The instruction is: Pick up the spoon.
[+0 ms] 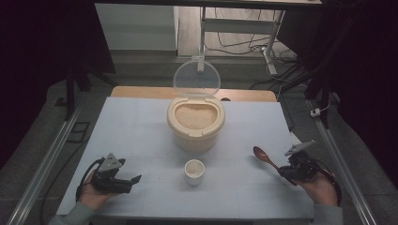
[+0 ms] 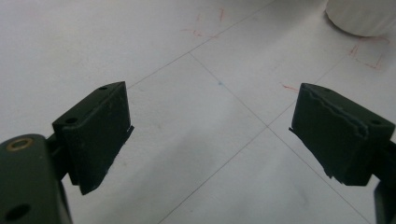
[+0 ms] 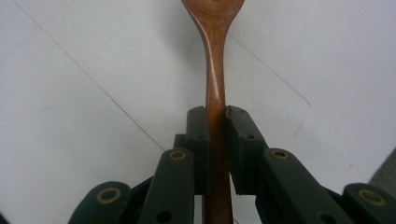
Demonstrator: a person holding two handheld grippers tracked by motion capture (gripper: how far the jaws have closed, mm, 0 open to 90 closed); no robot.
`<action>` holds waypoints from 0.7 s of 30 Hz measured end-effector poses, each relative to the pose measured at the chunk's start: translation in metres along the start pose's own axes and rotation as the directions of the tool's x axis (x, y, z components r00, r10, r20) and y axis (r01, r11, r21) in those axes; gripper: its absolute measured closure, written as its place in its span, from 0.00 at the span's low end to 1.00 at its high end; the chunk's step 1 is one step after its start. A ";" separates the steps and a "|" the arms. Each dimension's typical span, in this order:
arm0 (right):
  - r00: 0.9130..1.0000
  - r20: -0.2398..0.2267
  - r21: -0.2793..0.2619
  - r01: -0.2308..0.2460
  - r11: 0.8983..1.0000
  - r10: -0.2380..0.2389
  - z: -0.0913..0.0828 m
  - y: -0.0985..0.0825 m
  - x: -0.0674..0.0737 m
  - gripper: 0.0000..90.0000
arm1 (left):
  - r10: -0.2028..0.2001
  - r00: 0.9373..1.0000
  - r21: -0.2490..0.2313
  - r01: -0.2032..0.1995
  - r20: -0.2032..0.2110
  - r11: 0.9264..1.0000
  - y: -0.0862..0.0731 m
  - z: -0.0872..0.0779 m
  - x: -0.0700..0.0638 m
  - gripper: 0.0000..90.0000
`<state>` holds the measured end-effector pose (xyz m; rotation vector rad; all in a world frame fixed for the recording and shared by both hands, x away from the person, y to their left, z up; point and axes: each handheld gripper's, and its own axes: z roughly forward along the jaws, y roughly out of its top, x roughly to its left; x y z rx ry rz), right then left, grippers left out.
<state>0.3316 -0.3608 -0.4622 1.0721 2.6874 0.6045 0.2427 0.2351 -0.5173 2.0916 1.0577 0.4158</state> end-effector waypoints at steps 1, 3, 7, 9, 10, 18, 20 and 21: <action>1.000 -0.007 -0.012 0.003 1.000 -0.003 -0.001 0.001 0.001 0.89 | 0.000 1.000 0.001 0.000 0.000 1.000 0.000 0.000 0.000 0.13; 1.000 -0.015 -0.037 0.010 0.999 -0.011 -0.004 0.004 0.003 0.89 | 0.000 1.000 0.001 0.000 0.000 1.000 0.000 0.000 0.000 0.13; 0.999 -0.026 -0.087 0.037 0.996 -0.039 -0.011 0.010 0.009 0.89 | 0.000 1.000 0.002 0.000 -0.001 1.000 0.000 0.000 0.000 0.13; 0.998 -0.035 -0.111 0.054 0.992 -0.058 -0.014 0.014 0.012 0.89 | 0.000 1.000 0.002 0.000 0.000 1.000 0.000 0.000 0.000 0.13; 0.997 -0.038 -0.123 0.064 0.990 -0.069 -0.016 0.016 0.015 0.89 | 0.000 1.000 0.002 0.000 0.000 1.000 0.000 0.000 0.000 0.13; 0.989 -0.067 -0.212 0.118 0.970 -0.135 -0.031 0.033 0.034 0.89 | -0.001 1.000 0.002 0.001 -0.004 1.000 -0.001 0.000 0.001 0.13; 0.986 -0.073 -0.229 0.133 0.964 -0.153 -0.032 0.037 0.039 0.89 | -0.001 1.000 0.003 0.001 -0.004 1.000 -0.001 0.000 0.001 0.13; 0.986 -0.073 -0.229 0.133 0.964 -0.153 -0.032 0.037 0.039 0.89 | -0.001 1.000 0.003 0.001 -0.004 1.000 -0.001 0.000 0.001 0.13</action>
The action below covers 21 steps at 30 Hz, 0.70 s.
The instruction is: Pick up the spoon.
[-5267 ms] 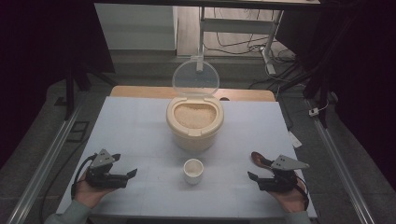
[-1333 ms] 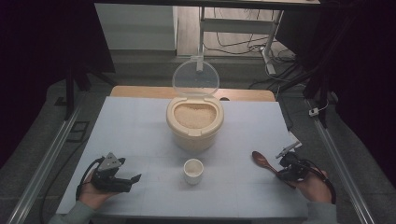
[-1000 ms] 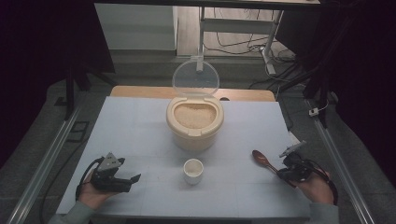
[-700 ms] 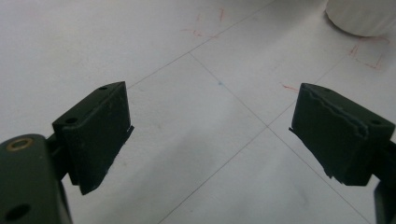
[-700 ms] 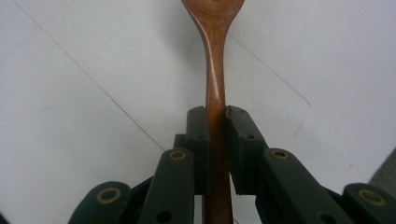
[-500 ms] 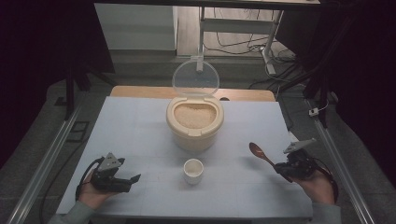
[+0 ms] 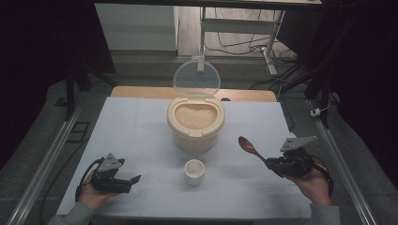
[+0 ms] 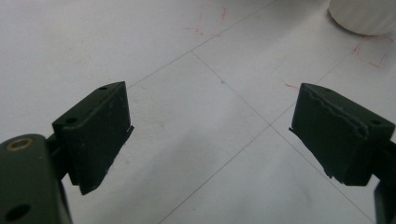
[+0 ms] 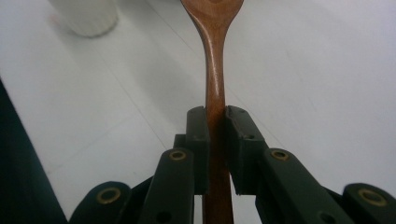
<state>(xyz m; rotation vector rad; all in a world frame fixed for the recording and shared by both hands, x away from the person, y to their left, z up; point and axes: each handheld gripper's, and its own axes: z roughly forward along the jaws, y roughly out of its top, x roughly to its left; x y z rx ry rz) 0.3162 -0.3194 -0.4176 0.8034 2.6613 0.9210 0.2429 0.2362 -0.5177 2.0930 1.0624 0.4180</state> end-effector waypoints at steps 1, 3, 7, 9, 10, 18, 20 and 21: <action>1.000 -0.013 -0.009 0.005 1.000 -0.005 0.000 0.004 0.003 0.89 | 0.000 1.000 0.000 0.000 0.000 1.000 0.000 0.000 0.000 0.13; 1.000 -0.026 -0.019 0.015 1.000 -0.016 0.001 0.007 0.006 0.89 | 0.000 1.000 0.000 0.000 0.000 1.000 0.000 0.000 0.000 0.13; 0.998 -0.050 -0.036 0.027 0.999 -0.029 0.003 0.012 0.011 0.89 | 0.000 1.000 0.000 0.000 0.000 1.000 0.000 0.000 0.000 0.13; 0.997 -0.062 -0.041 0.037 0.998 -0.039 0.005 0.015 0.014 0.89 | 0.000 1.000 0.000 0.000 -0.001 1.000 0.000 0.000 0.000 0.13; 0.997 -0.067 -0.043 0.042 0.998 -0.045 0.005 0.017 0.015 0.89 | 0.000 1.000 0.001 0.000 -0.001 1.000 0.000 0.000 0.000 0.13; 0.991 -0.102 -0.061 0.086 0.994 -0.092 0.008 0.028 0.028 0.89 | 0.001 1.000 0.002 -0.001 0.000 1.000 0.000 0.000 0.001 0.13; 0.988 -0.115 -0.069 0.100 0.993 -0.108 0.010 0.033 0.032 0.89 | 0.000 1.000 0.001 0.000 0.000 1.000 0.000 0.000 0.001 0.13; 0.986 -0.119 -0.071 0.107 0.992 -0.115 0.011 0.034 0.034 0.89 | 0.000 1.000 0.000 0.000 -0.001 1.000 0.000 0.000 0.001 0.13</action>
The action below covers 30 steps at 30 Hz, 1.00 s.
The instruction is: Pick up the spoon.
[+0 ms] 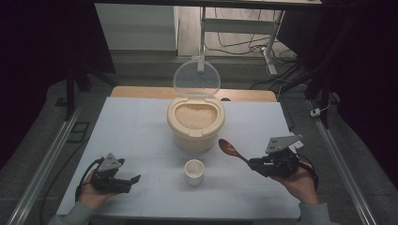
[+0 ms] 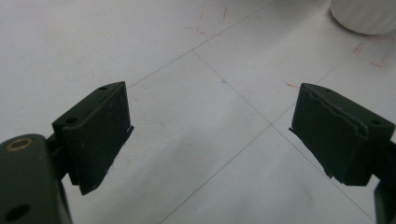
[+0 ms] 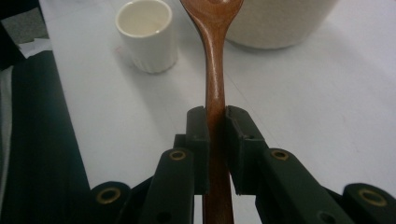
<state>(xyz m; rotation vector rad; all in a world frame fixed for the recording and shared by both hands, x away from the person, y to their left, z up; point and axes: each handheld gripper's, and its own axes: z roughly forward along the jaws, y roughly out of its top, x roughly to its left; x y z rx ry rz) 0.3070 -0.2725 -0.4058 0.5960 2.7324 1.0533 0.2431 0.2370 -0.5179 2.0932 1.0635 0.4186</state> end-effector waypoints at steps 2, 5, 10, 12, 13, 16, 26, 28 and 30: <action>1.000 -0.004 0.007 0.013 1.000 -0.013 0.002 0.003 0.002 0.89 | -0.001 1.000 0.000 0.001 0.000 1.000 0.000 0.000 0.000 0.13; 1.000 -0.011 0.008 0.021 1.000 -0.021 0.004 0.006 0.005 0.89 | 0.000 1.000 0.000 0.000 0.000 1.000 0.000 0.000 0.000 0.13; 0.999 -0.025 0.011 0.044 0.999 -0.044 0.012 0.011 0.008 0.89 | -0.002 1.000 0.000 0.002 0.001 1.000 0.000 0.000 0.000 0.13; 0.997 -0.031 0.020 0.064 0.998 -0.064 0.016 0.016 0.011 0.89 | -0.003 1.000 -0.001 0.003 0.000 1.000 0.000 0.000 0.000 0.13; 0.997 -0.031 0.020 0.064 0.998 -0.064 0.016 0.016 0.011 0.89 | -0.003 1.000 -0.001 0.003 0.000 1.000 0.000 0.000 0.000 0.13; 0.996 -0.043 0.024 0.085 0.996 -0.083 0.021 0.024 0.014 0.89 | -0.005 1.000 -0.001 0.005 0.001 1.000 0.001 0.000 0.001 0.13; 0.985 -0.067 0.026 0.162 0.986 -0.160 0.032 0.054 0.023 0.89 | -0.008 1.000 -0.007 0.008 0.004 1.000 0.001 -0.001 0.002 0.13; 0.982 -0.076 0.031 0.177 0.984 -0.174 0.036 0.059 0.025 0.89 | -0.010 1.000 -0.007 0.010 0.005 1.000 0.001 -0.001 0.002 0.13; 0.978 -0.083 0.035 0.193 0.981 -0.190 0.040 0.064 0.028 0.89 | -0.010 1.000 -0.008 0.011 0.005 1.000 0.001 -0.001 0.002 0.13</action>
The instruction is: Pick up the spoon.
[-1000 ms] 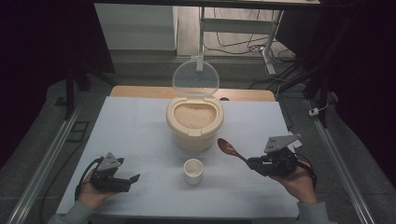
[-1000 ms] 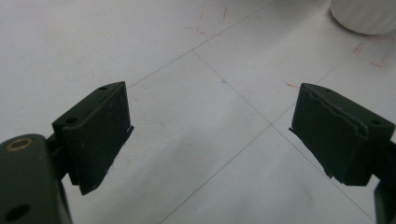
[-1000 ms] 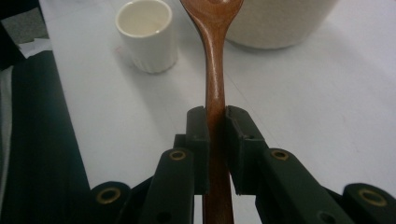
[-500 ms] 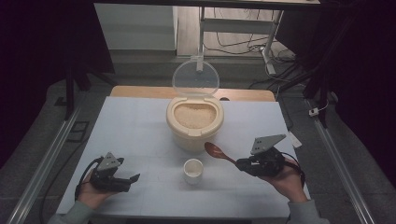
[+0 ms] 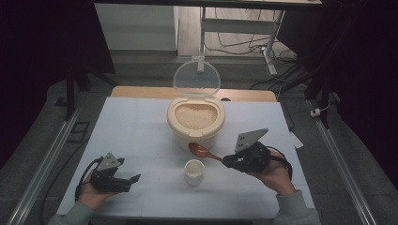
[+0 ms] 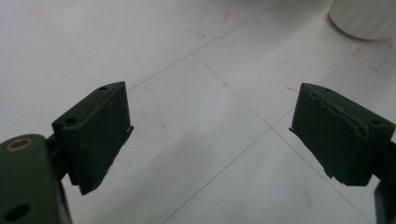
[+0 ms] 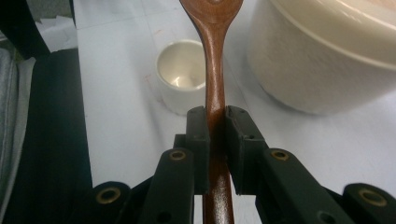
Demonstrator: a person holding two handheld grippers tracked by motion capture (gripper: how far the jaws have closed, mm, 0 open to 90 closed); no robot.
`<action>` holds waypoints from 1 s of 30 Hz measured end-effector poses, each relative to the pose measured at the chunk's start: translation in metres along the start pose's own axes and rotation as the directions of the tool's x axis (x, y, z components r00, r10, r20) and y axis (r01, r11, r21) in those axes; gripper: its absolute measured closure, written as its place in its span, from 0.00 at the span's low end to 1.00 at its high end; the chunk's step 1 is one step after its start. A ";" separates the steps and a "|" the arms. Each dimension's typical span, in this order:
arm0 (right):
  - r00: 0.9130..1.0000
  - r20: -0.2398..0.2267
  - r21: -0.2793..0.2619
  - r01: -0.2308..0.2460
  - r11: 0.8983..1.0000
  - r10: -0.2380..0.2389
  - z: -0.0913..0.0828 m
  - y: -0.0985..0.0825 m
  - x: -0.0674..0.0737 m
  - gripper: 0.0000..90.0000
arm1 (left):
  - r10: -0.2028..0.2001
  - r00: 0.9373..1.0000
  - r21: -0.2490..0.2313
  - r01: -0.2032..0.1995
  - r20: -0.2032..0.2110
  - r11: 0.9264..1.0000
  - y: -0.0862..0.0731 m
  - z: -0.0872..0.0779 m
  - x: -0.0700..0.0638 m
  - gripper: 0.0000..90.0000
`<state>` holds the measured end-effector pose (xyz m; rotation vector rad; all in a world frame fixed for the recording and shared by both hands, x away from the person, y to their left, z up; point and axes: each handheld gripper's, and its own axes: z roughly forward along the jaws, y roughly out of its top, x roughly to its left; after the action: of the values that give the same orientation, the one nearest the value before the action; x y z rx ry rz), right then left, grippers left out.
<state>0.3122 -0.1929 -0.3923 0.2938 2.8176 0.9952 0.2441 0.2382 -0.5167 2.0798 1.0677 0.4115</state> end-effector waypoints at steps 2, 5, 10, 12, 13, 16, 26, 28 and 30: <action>1.000 -0.009 0.002 0.012 1.000 -0.012 0.005 0.005 0.002 0.89 | 0.001 1.000 0.000 -0.001 0.000 1.000 0.000 0.000 0.000 0.13; 0.999 -0.022 0.001 0.032 0.999 -0.032 0.012 0.010 0.004 0.89 | 0.002 1.000 0.001 -0.002 -0.001 1.000 0.000 0.000 0.000 0.13; 0.997 -0.038 0.030 0.061 0.998 -0.060 0.025 0.013 0.006 0.89 | 0.004 1.000 0.003 -0.004 -0.004 1.000 0.000 0.000 -0.001 0.13; 0.997 -0.044 0.039 0.068 0.997 -0.066 0.028 0.013 0.006 0.89 | 0.004 1.000 0.003 -0.004 -0.005 1.000 0.000 0.000 -0.001 0.13; 0.997 -0.043 0.043 0.071 0.997 -0.069 0.029 0.012 0.006 0.89 | 0.003 1.000 0.003 -0.003 -0.006 1.000 0.000 0.000 -0.001 0.13; 0.996 -0.046 0.042 0.073 0.996 -0.071 0.030 0.011 0.006 0.89 | 0.002 1.000 0.003 -0.002 -0.006 1.000 0.000 -0.001 -0.002 0.13; 0.996 -0.041 0.042 0.079 0.996 -0.077 0.031 0.012 0.007 0.89 | 0.005 1.000 -0.006 -0.004 0.010 1.000 0.002 -0.003 -0.003 0.13; 0.996 -0.039 0.041 0.079 0.996 -0.077 0.031 0.011 0.008 0.89 | 0.009 1.000 -0.014 -0.008 0.019 1.000 0.004 -0.005 -0.004 0.13; 0.996 -0.041 0.042 0.079 0.996 -0.077 0.032 0.011 0.008 0.89 | 0.015 0.999 -0.020 -0.015 0.032 1.000 0.007 -0.007 -0.005 0.14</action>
<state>0.3124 -0.1632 -0.4102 0.1698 2.8644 0.9344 0.2413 0.2347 -0.5066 2.0715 1.0256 0.3928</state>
